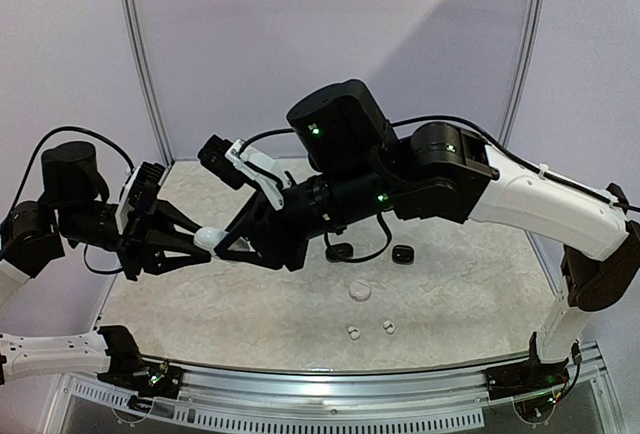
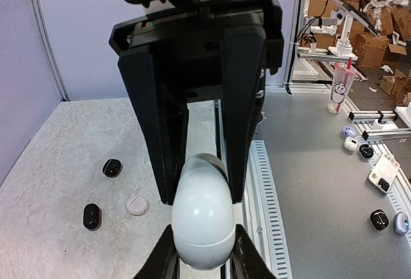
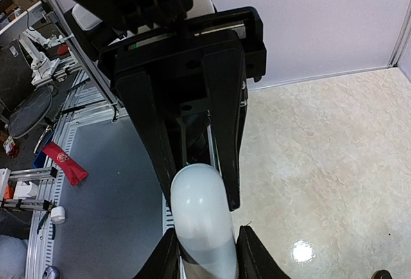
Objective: Insert the wireless bluetooth earbuds into the charging case
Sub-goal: Pass from the left arm to the right
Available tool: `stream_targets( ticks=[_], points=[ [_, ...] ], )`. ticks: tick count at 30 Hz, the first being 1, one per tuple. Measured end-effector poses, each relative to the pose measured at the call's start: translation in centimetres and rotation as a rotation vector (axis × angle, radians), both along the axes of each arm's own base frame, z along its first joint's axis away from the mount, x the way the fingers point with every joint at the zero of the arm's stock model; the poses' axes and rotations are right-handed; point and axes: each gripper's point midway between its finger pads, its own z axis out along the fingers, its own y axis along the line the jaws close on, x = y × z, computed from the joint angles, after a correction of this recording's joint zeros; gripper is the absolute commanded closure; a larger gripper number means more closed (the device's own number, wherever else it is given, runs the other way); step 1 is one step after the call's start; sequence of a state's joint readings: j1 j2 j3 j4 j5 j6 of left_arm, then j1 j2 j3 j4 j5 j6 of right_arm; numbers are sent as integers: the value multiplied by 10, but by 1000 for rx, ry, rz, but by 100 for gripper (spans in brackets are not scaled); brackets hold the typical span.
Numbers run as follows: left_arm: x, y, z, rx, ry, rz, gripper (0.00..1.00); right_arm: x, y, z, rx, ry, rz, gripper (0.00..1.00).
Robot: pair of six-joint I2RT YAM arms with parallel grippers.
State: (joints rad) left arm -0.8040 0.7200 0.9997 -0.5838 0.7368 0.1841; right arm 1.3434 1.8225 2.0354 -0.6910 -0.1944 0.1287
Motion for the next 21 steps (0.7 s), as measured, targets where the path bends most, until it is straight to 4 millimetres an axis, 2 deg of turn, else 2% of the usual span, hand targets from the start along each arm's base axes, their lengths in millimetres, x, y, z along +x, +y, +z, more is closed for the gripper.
stream_targets(
  ticks=[21],
  points=[
    [-2,2,-8,31,23,-6,100,0,1,-6,-23,50,-17,76]
  ],
)
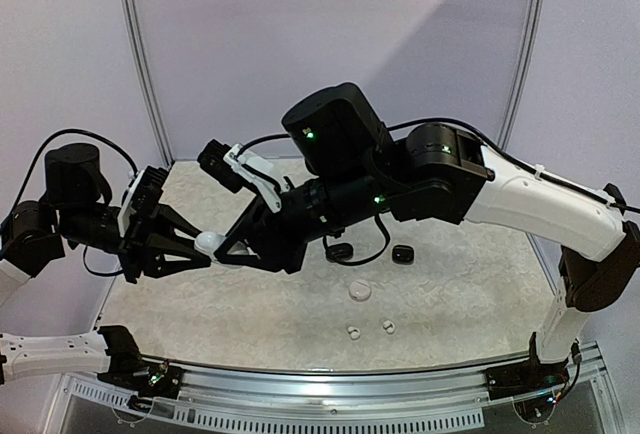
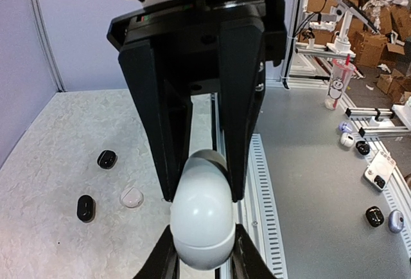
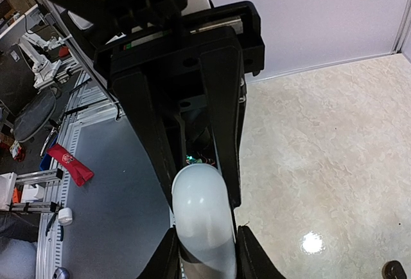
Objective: Insert the wireless bluetooth earbuds into the charging case
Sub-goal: Pass from the left arm to the right
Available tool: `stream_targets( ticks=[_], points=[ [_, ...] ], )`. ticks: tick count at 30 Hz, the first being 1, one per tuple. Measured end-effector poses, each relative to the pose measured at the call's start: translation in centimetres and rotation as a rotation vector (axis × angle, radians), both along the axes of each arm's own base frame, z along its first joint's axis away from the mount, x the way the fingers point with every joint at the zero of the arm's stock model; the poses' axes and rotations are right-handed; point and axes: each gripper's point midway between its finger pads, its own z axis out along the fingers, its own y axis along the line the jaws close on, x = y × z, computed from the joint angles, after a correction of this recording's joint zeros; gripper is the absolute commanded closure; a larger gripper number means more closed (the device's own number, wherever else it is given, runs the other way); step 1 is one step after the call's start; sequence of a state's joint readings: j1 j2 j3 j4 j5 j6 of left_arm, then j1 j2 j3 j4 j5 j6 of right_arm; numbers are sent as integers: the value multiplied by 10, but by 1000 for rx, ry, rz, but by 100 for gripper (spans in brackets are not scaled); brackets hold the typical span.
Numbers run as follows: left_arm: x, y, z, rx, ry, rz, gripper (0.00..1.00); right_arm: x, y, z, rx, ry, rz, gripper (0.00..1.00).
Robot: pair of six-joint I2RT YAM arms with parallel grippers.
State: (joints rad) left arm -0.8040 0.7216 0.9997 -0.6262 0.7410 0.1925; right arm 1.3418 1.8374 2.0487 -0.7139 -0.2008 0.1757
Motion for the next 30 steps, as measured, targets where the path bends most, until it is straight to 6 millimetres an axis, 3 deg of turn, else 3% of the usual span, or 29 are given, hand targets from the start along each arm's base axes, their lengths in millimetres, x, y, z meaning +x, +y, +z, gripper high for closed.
stream_targets(
  ticks=[16,23,27,30],
  points=[
    [6,0,-4,15,-28,22,100,5,-1,-1,-6,24,-28,74],
    [8,0,-4,17,-44,34,100,7,-2,-1,-5,37,-41,63],
    [13,5,-17,55,-41,79,100,33,-7,5,13,71,-142,48],
    [17,9,-25,80,-24,121,100,64,-15,15,46,78,-227,46]
  ],
)
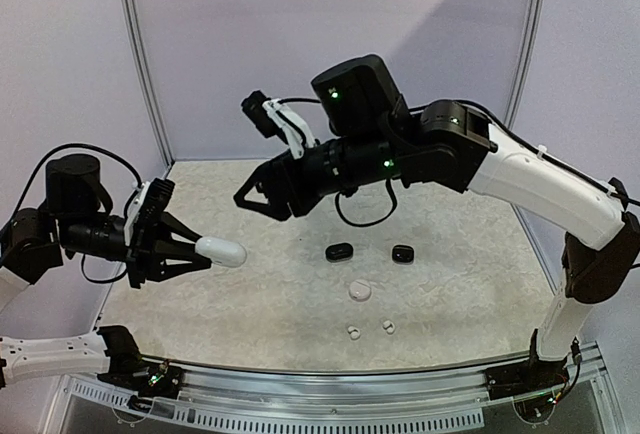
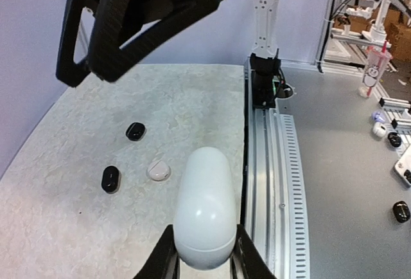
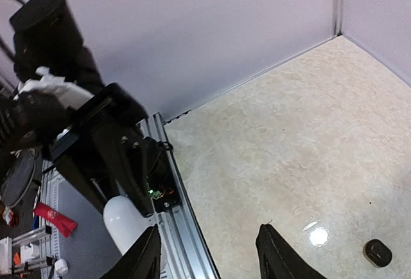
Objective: Insert the wireless bluetooth earbuds into the charging case
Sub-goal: Pass from the left arm to the right
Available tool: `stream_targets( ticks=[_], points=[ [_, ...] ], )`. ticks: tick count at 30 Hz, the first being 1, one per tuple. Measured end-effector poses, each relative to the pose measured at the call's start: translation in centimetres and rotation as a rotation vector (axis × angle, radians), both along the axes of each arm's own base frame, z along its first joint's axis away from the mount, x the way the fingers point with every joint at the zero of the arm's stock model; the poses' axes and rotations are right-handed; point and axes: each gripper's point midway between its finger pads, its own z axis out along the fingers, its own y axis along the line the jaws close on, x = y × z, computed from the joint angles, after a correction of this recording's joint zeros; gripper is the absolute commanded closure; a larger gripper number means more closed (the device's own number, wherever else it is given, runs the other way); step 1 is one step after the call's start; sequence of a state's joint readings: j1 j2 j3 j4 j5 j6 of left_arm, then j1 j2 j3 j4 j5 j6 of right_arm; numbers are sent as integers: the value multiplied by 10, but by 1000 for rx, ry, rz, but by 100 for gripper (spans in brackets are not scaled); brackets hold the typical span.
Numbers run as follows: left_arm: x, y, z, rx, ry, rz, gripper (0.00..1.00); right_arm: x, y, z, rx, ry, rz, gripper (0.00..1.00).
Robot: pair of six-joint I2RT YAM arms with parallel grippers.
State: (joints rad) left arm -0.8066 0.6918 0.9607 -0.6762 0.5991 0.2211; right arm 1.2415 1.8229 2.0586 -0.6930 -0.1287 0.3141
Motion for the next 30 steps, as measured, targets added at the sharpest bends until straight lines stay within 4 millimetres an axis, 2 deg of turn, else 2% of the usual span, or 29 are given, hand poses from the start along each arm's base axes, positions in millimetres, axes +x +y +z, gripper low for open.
stream_targets(
  ticks=[3,7,11,14,18,22,25,30],
  points=[
    [9,5,1,7,-22,66,100,18,-6,6,14,3,-67,42],
    [27,18,6,13,-161,179,100,35,-13,4,13,59,-199,45],
    [54,39,11,29,-480,322,100,57,-25,-4,49,223,-403,43],
    [75,46,15,88,-732,397,100,68,-26,-13,97,330,-498,38],
    [101,41,14,211,-1105,441,100,71,-5,-10,218,430,-516,38],
    [111,30,-5,341,-1382,406,100,69,23,6,337,473,-476,37],
    [116,28,-10,406,-1478,394,100,69,34,3,358,493,-472,37],
    [118,32,12,430,-1602,450,100,73,37,-6,362,531,-503,36]
  ],
)
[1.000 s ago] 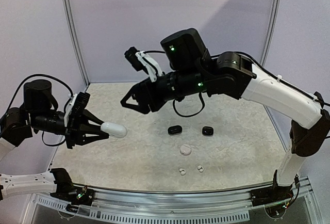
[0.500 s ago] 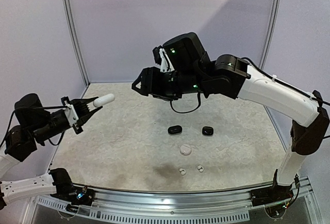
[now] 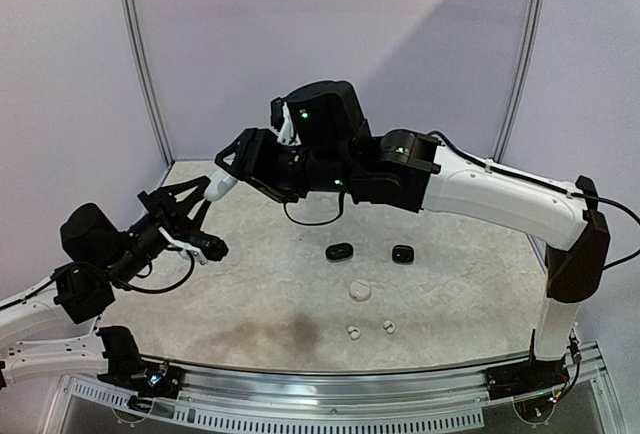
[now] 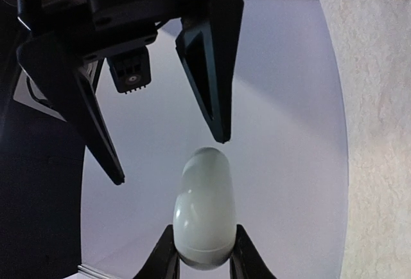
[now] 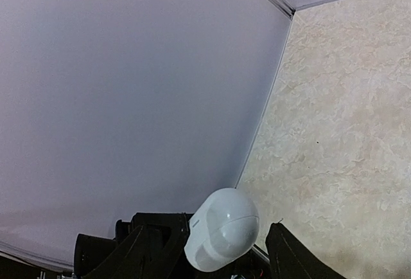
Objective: Insert the wireless bluetooth earbuds into the charging case
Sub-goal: Pass from the left arm to the right, then pass from the right arm to the left
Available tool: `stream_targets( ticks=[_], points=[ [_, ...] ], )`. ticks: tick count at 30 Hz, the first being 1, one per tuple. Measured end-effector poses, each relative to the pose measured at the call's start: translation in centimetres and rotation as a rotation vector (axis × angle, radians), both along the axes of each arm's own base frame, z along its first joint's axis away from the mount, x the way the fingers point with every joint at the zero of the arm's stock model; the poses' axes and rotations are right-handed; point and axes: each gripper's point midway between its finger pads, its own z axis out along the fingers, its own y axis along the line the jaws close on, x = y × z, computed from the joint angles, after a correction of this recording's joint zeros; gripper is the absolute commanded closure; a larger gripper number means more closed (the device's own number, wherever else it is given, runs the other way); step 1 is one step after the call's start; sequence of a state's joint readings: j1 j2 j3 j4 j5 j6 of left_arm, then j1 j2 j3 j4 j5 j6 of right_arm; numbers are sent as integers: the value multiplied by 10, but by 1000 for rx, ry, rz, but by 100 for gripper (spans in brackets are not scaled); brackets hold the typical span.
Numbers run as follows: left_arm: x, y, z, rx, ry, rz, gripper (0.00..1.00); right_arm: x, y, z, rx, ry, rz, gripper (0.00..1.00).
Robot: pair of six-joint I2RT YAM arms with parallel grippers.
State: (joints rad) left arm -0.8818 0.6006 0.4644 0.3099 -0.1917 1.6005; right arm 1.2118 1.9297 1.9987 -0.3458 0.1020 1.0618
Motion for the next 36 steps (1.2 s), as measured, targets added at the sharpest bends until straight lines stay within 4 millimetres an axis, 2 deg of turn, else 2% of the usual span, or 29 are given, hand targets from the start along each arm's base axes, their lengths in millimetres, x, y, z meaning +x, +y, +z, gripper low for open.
stream_targets(
  ticks=[8,13,16,20,22,23,25,26,28,30,32,34,36],
  points=[
    [1,-1,8,24,-68,16,100,2,10,5,67,19,-1,44],
    [3,-3,7,31,-71,20,100,3,21,-11,66,51,15,59],
    [4,-4,6,34,-69,21,100,3,27,-19,69,67,24,76],
    [4,-2,12,13,-79,25,100,6,29,-6,129,85,29,94],
    [3,-1,14,9,-80,27,100,5,30,-3,138,80,36,100],
    [3,-1,13,10,-73,26,96,4,30,-3,138,80,40,100],
    [3,-1,12,10,-38,20,57,5,30,-5,135,80,49,100],
    [3,-1,14,7,-6,14,46,5,29,-5,134,77,53,100],
    [0,-3,13,-3,111,-16,3,5,25,-7,96,19,73,100],
    [-6,-3,15,-45,238,-54,1,0,18,-10,33,-57,112,100],
    [-18,-4,16,-102,392,-114,4,-10,11,-9,-30,-150,183,100],
    [-36,-7,16,-160,569,-195,13,-24,2,-3,-89,-251,281,100],
    [-57,-11,12,-204,744,-282,34,-42,-9,5,-135,-347,379,100]
  ],
)
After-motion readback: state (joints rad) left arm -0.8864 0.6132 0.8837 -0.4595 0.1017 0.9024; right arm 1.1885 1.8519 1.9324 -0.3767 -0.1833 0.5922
